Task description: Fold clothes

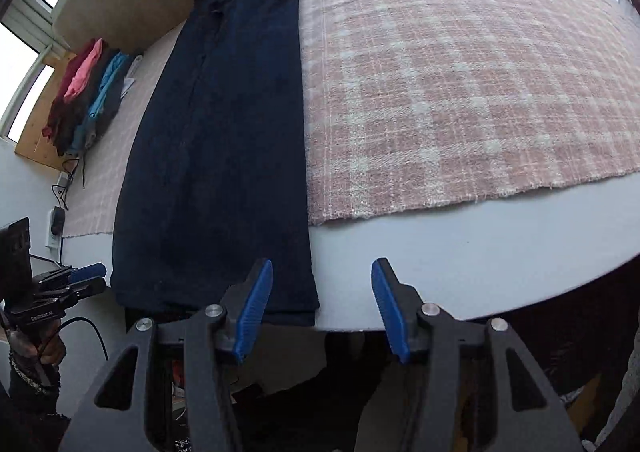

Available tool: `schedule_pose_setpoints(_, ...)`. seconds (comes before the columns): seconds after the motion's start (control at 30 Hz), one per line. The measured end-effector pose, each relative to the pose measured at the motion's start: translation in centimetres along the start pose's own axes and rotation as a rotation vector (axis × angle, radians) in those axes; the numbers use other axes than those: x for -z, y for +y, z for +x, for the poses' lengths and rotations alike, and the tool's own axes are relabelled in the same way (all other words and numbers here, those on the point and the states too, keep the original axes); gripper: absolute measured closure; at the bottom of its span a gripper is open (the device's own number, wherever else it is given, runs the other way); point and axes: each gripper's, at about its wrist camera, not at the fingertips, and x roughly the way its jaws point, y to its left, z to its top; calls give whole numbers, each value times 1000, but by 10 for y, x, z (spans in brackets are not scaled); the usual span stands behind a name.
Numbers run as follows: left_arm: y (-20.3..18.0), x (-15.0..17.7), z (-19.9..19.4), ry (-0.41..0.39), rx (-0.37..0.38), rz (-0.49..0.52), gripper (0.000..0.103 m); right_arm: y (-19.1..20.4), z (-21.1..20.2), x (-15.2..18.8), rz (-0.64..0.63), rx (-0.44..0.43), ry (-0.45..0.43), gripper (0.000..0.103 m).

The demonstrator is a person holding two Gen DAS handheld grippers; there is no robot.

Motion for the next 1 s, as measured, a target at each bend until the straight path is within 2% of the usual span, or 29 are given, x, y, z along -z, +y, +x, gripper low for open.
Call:
schedule_pose_setpoints(0.3,-13,7,13,-8,-46,-18,62,13,11,10,-102,12,21,52)
schedule_pose_setpoints(0.37,-16,7,15,-11,-48,-16,64,19,13,11,-132,-2,24,58)
schedule_pose_setpoints(0.43,-20,9,17,-9,-59,-2,84,26,15,12,-179,1,39,85)
schedule_pose_setpoints(0.47,-21,10,18,-6,-57,1,95,29,16,13,-202,3,47,91)
schedule_pose_setpoints(0.5,-20,10,16,-9,-51,0,98,28,15,13,-206,5,51,95)
schedule_pose_setpoints(0.6,-17,13,0,-29,-29,10,98,23,12,14,-209,11,59,96)
schedule_pose_setpoints(0.7,-17,18,-15,-56,-80,39,98,18,8,14,-211,16,67,99)
schedule_pose_setpoints(0.73,-16,19,-15,-59,-103,42,98,16,7,14,-212,18,69,99)
schedule_pose_setpoints(0.77,-12,20,-12,-52,-105,27,103,14,6,14,-213,20,72,99)
schedule_pose_setpoints(0.87,-1,24,1,-16,-83,-48,102,11,1,15,-214,20,75,98)
schedule_pose_setpoints(0.9,-1,25,2,-11,-81,-50,98,11,-2,15,-212,15,71,95)
schedule_pose_setpoints(0.93,-2,27,4,-5,-79,-53,94,11,-4,15,-210,11,68,86)
schedule_pose_setpoints(0.97,-2,28,2,-6,-72,-58,86,11,-7,15,-209,7,64,79)
schedule_pose_setpoints(1.0,-3,29,0,-10,-63,-64,78,10,-10,15,-207,2,61,65)
